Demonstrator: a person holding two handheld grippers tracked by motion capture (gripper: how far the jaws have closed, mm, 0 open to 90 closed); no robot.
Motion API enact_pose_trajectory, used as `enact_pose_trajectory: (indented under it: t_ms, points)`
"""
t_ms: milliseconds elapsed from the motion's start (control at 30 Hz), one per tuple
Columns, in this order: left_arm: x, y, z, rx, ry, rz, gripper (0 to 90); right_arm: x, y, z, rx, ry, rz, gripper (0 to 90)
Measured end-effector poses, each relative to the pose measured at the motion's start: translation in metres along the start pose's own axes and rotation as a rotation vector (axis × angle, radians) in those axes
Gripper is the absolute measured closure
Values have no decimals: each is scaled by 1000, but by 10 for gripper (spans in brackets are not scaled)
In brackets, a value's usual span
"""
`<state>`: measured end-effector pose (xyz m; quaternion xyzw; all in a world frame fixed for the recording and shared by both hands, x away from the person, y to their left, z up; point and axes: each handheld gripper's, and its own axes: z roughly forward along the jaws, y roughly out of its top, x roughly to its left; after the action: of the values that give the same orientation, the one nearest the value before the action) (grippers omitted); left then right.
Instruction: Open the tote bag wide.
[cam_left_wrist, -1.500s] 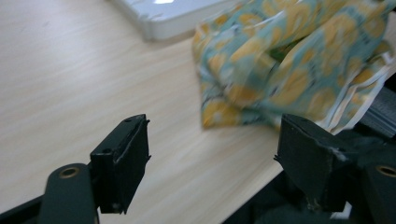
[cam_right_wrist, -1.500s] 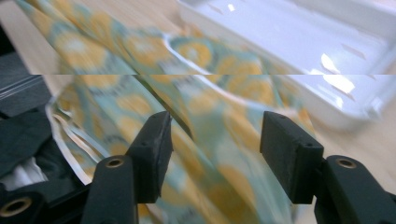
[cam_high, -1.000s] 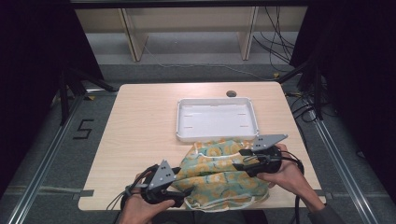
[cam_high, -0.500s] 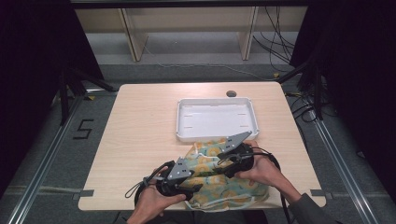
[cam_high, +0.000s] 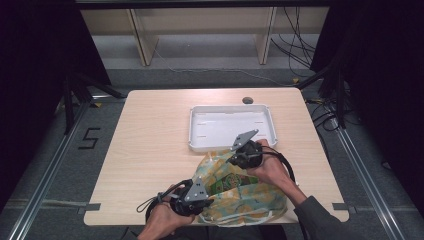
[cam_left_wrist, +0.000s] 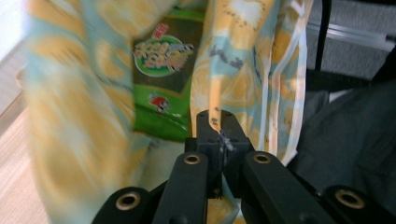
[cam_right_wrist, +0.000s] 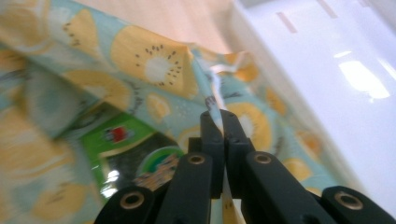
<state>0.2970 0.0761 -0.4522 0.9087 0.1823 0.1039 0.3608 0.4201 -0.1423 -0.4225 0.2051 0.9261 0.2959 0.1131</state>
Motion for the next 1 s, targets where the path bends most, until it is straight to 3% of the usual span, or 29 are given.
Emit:
enact_pose_trajectory:
  t_ms: [100, 133, 267, 467, 600, 633, 700, 767, 833, 867, 900, 933, 1000]
  points:
    - [2, 1, 0, 30, 8, 30, 891, -11, 7, 2, -14, -50, 36, 900]
    - [4, 0, 1, 28, 12, 22, 891, -16, 9, 4, -22, -64, 24, 900]
    - [7, -3, 2, 56, 11, 20, 891, -30, 20, 7, -43, -119, 71, 900]
    - [8, -6, 5, 84, 4, 28, 890, -47, 30, 14, -66, -121, 115, 900]
    - [11, -6, 3, 66, -1, -21, 794, -44, 32, 18, -49, -118, 89, 851]
    - [11, -5, 1, 57, -2, -33, 702, -42, 31, 16, -71, -88, 101, 798]
    - [12, -1, -5, 32, -14, -57, 632, -36, 29, 7, -110, -74, 123, 705]
    - [13, 6, -12, -7, 8, -74, 522, -32, 25, -5, -149, -59, 95, 612]
    - [15, 13, -21, -32, 21, -85, 489, -23, 20, -22, -170, -21, 84, 563]
    - [16, 17, -24, -44, -6, -86, 476, -20, 16, -30, -190, -8, 72, 545]
    - [19, 21, -27, -50, -5, -81, 452, -15, 11, -40, -198, 20, 67, 530]
    - [21, 23, -30, -55, 40, -101, 433, -10, 6, -46, -203, 35, 67, 517]
    - [27, 29, -33, -75, 69, -115, 430, -3, -4, -53, -197, 85, 50, 501]
